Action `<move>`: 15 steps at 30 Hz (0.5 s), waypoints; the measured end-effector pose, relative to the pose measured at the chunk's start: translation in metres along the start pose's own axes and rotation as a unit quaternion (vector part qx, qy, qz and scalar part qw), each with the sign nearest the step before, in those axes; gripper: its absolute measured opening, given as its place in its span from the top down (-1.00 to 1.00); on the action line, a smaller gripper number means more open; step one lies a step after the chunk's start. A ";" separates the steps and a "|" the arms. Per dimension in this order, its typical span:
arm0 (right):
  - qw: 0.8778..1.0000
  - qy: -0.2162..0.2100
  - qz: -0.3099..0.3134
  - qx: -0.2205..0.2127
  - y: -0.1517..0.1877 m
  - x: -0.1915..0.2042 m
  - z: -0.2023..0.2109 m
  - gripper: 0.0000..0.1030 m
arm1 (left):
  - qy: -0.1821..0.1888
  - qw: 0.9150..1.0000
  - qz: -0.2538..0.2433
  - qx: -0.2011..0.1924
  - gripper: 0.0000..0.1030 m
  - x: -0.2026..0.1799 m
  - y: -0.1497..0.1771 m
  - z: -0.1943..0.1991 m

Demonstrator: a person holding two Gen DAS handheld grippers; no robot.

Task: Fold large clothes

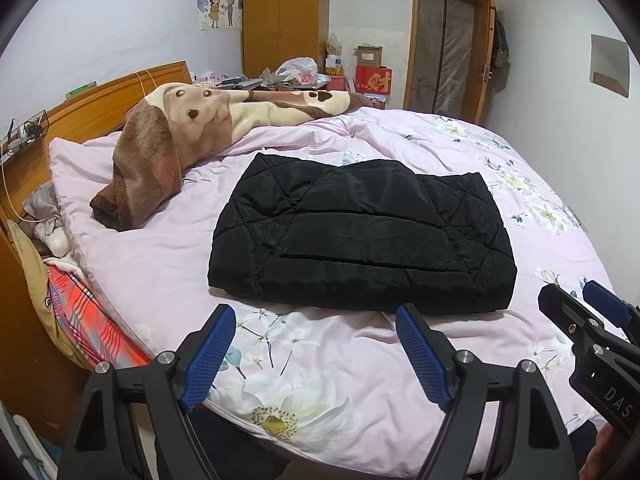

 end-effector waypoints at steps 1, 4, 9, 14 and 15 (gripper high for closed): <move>1.000 0.000 0.000 0.000 0.000 0.000 0.000 -0.49 | 0.000 1.000 0.000 0.000 -0.59 0.000 0.000 0.000; 1.000 0.000 -0.001 0.000 0.000 0.000 0.000 -0.49 | 0.000 1.000 0.000 0.001 -0.59 0.000 0.000 -0.002; 1.000 0.001 -0.001 0.002 0.000 0.000 0.000 -0.49 | 0.000 1.000 0.000 0.000 -0.59 0.000 0.000 -0.001; 1.000 0.002 -0.002 0.004 0.002 0.002 0.000 -0.49 | -0.001 1.000 0.001 0.002 -0.59 0.001 0.001 -0.002; 1.000 0.002 -0.003 0.004 0.001 0.002 -0.001 -0.49 | 0.000 1.000 0.001 0.002 -0.59 0.002 0.000 -0.002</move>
Point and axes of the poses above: each gripper's, at about its wrist camera, not at the fingertips, and z roughly against the way its jaws point, x to its left, y to its underside, the point moved 8 cm from there along -z, roughly the way its jaws point
